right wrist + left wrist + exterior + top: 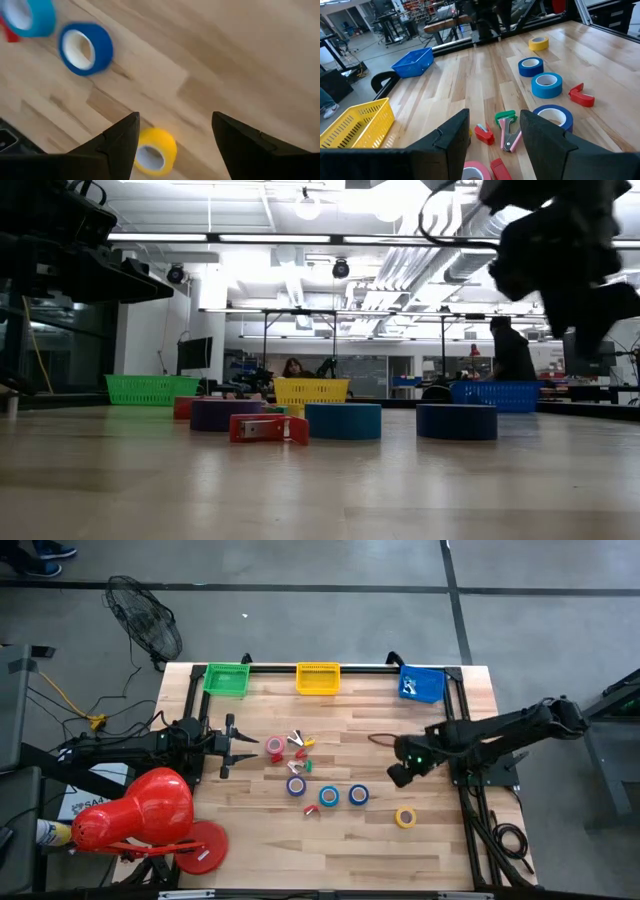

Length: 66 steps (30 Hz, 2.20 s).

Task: Pick and place Stapler, Stapler remover, tape
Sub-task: Put the yellow tape into the yellow bin

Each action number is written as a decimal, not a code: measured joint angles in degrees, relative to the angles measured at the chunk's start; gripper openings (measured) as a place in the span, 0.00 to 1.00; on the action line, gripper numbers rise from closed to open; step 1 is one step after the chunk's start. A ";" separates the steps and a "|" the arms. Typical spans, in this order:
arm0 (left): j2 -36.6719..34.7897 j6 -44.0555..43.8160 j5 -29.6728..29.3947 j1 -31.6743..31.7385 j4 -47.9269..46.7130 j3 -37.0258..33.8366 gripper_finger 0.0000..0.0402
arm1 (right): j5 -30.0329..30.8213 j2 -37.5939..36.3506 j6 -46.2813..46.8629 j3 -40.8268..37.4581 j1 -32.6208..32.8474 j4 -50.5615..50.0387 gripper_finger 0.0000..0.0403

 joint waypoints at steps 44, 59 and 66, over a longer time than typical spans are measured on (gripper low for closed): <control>0.00 0.00 0.02 0.00 0.02 -0.02 0.43 | -2.92 20.89 33.94 -0.26 22.45 7.95 0.34; 0.00 0.00 0.01 0.01 0.02 -0.01 0.43 | 2.52 20.85 30.98 1.45 22.49 7.97 0.07; 0.00 0.02 0.00 0.00 0.02 -0.02 0.43 | 10.18 20.85 24.37 5.72 21.50 7.73 0.07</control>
